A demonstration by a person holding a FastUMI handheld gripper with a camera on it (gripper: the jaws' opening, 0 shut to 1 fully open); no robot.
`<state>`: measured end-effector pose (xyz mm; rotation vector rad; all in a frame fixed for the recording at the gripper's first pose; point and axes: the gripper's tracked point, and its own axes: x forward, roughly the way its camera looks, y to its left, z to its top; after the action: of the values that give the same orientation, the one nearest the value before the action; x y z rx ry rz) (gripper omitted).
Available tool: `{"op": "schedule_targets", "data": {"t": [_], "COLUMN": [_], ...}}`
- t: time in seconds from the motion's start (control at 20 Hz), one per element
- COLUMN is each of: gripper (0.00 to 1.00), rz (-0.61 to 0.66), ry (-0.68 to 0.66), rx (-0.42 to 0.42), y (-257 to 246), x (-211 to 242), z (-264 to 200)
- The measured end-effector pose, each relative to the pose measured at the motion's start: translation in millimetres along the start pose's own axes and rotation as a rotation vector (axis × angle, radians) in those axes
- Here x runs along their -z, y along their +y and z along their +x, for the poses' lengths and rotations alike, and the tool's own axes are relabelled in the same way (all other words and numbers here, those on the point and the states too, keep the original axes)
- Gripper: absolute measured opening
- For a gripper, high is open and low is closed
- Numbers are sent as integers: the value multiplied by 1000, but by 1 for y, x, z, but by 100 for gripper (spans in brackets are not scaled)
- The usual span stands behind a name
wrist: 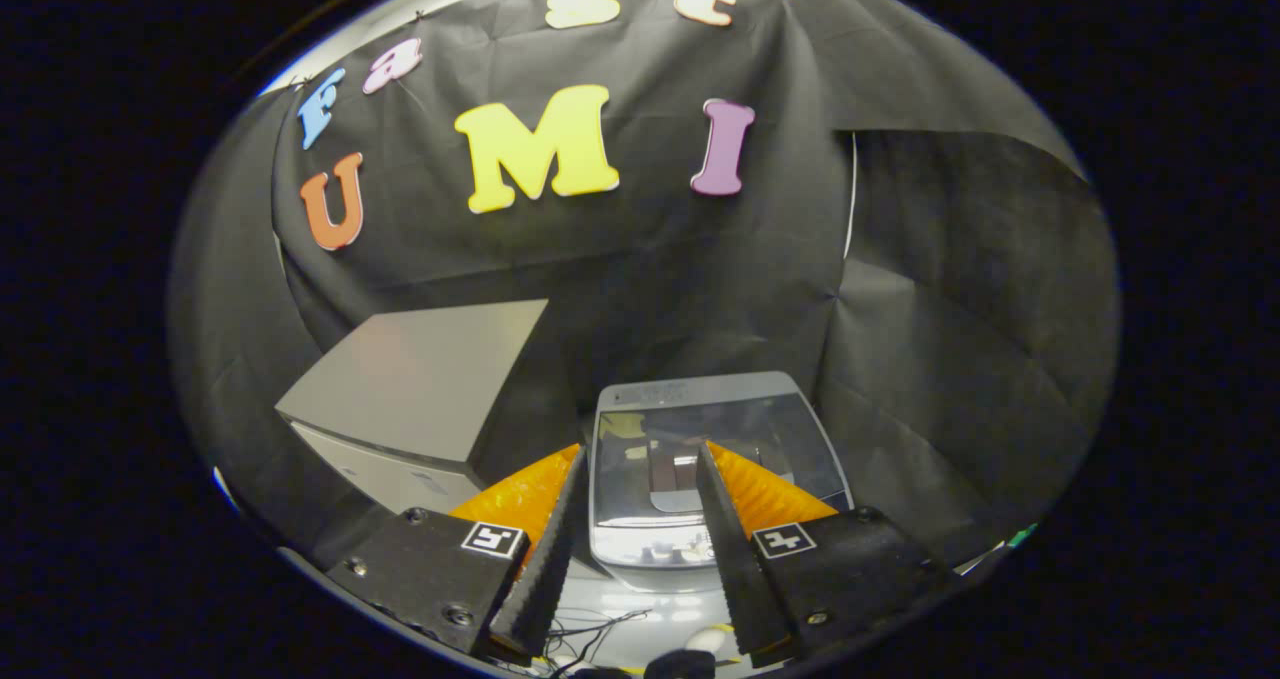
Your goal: Put the clothes into the washing machine and then close the washing machine lid.
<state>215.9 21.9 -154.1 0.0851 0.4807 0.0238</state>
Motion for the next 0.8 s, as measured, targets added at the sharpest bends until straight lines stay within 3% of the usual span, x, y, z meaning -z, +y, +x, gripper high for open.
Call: {"op": "schedule_targets", "data": {"t": [0.35, 0.55, 0.8], "gripper": [70, 83, 98], "rz": [-90, -112, -112], "ry": [-250, -348, -430], "rx": [-98, -112, -69], "y": [12, -13, -62], "x": [-21, -20, -15], "z": [-126, -208, -286]}}
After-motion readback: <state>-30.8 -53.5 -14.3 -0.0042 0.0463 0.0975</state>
